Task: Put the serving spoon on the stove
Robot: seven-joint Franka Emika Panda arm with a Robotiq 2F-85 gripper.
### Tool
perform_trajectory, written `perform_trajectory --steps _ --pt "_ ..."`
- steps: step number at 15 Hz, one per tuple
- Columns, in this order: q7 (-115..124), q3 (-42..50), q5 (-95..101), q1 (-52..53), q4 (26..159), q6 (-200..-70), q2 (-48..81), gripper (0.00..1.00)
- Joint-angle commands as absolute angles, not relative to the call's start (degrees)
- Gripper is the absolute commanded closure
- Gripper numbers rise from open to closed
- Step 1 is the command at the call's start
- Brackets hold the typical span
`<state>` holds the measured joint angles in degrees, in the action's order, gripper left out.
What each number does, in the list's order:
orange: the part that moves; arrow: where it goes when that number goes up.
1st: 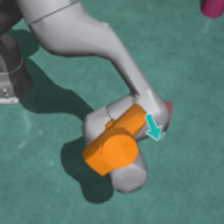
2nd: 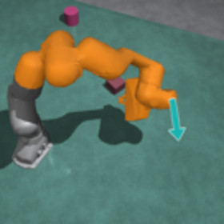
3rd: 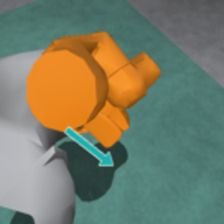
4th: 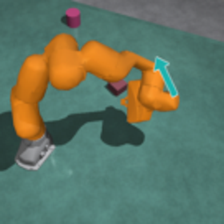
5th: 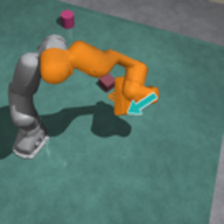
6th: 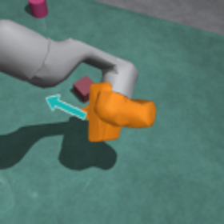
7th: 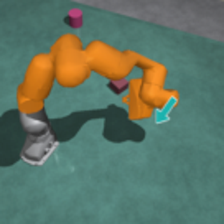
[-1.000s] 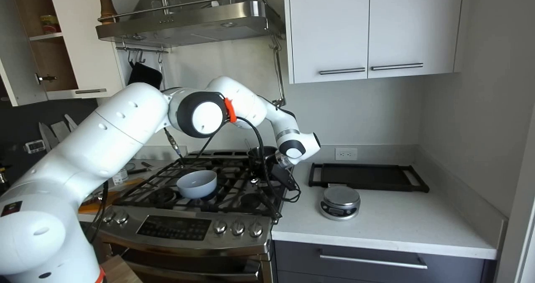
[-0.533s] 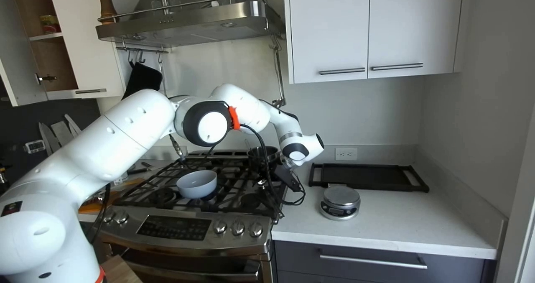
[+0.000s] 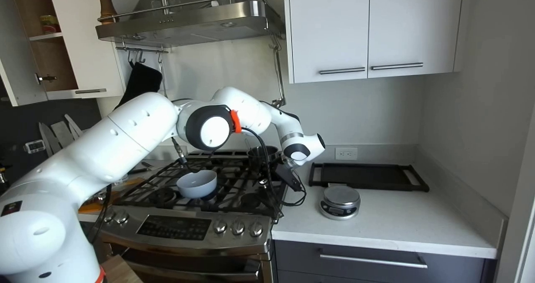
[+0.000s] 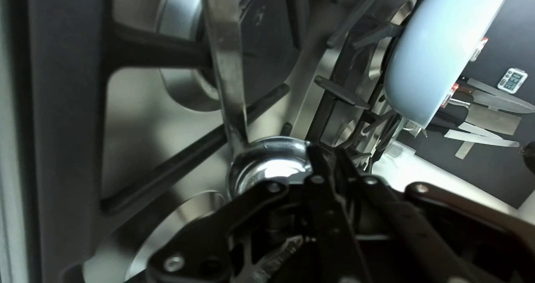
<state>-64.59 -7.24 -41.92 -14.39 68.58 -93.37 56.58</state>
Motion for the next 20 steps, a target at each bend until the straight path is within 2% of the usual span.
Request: perform_trajectory --steps 1,3,4,5,7,8,9,11,14,15,20 --pt "-63.0 -7.7 -42.1 -14.7 66.2 -92.9 58.2 0.70" --pt "-62.9 -7.9 -42.1 -14.7 66.0 -92.7 58.2 0.60" --pt "-62.9 -8.0 -42.1 -14.7 65.9 -92.7 58.0 0.60" --pt "-62.9 -8.0 -42.0 -14.7 65.9 -92.7 57.9 0.52" --pt "-62.6 -8.0 -41.8 -14.6 66.0 -92.5 57.5 0.44" --pt "-62.2 -8.1 -41.9 -14.6 66.0 -92.1 57.3 0.34" --pt "-61.7 -8.1 -41.7 -14.6 66.1 -91.5 57.0 0.19" --pt "-61.1 -8.2 -41.7 -14.7 65.9 -90.5 56.7 0.07" --pt "-60.8 -8.3 -41.7 -14.6 65.5 -89.7 56.4 0.02" --pt "-60.8 -8.4 -41.8 -14.6 65.4 -89.4 56.3 0.06" --pt "-61.9 -9.2 -42.1 -14.5 65.5 -89.5 56.1 0.04"
